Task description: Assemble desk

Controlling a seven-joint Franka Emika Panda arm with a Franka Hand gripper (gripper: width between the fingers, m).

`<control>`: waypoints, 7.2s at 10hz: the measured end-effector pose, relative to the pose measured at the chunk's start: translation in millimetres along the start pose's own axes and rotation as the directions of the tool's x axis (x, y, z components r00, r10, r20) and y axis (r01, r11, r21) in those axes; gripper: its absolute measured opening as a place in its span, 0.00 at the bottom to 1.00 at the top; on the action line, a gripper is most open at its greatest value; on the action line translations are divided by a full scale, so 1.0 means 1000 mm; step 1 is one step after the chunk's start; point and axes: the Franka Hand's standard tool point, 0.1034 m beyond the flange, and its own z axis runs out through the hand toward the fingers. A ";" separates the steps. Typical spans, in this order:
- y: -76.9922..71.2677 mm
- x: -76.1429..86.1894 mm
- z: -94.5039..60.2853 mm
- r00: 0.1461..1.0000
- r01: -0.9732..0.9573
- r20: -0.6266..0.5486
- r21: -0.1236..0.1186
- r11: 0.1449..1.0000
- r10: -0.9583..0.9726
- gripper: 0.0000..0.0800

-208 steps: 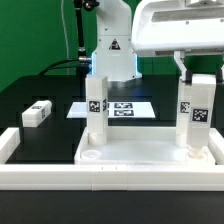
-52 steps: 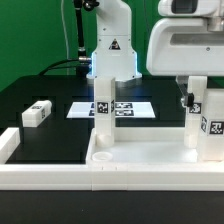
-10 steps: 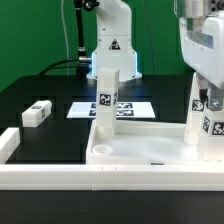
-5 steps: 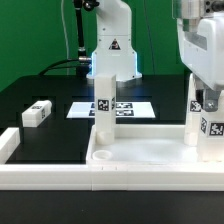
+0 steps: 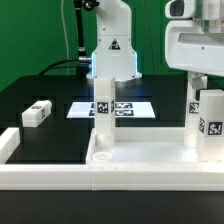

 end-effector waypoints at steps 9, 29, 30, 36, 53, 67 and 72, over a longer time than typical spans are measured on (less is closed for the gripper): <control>0.013 0.021 0.004 0.716 0.697 0.004 -0.022 0.716 -0.698 0.75; 0.041 0.070 -0.018 0.957 0.289 -0.009 -0.043 0.956 -0.290 0.81; 0.043 0.075 -0.023 0.958 0.286 -0.011 -0.039 0.957 -0.287 0.81; 0.043 0.073 -0.019 0.958 0.287 -0.010 -0.042 0.957 -0.287 0.81; 0.202 0.165 -0.048 0.683 0.725 0.134 -0.008 0.689 -0.718 0.81; 0.339 0.174 0.026 0.487 0.728 0.683 0.027 0.685 -0.545 0.81; 0.389 0.148 0.054 0.450 0.622 0.829 -0.022 0.783 -0.334 0.81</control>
Offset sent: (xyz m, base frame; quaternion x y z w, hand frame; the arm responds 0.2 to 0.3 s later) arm 0.0087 -0.0040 0.0063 0.0472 -0.0488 -0.4240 0.9031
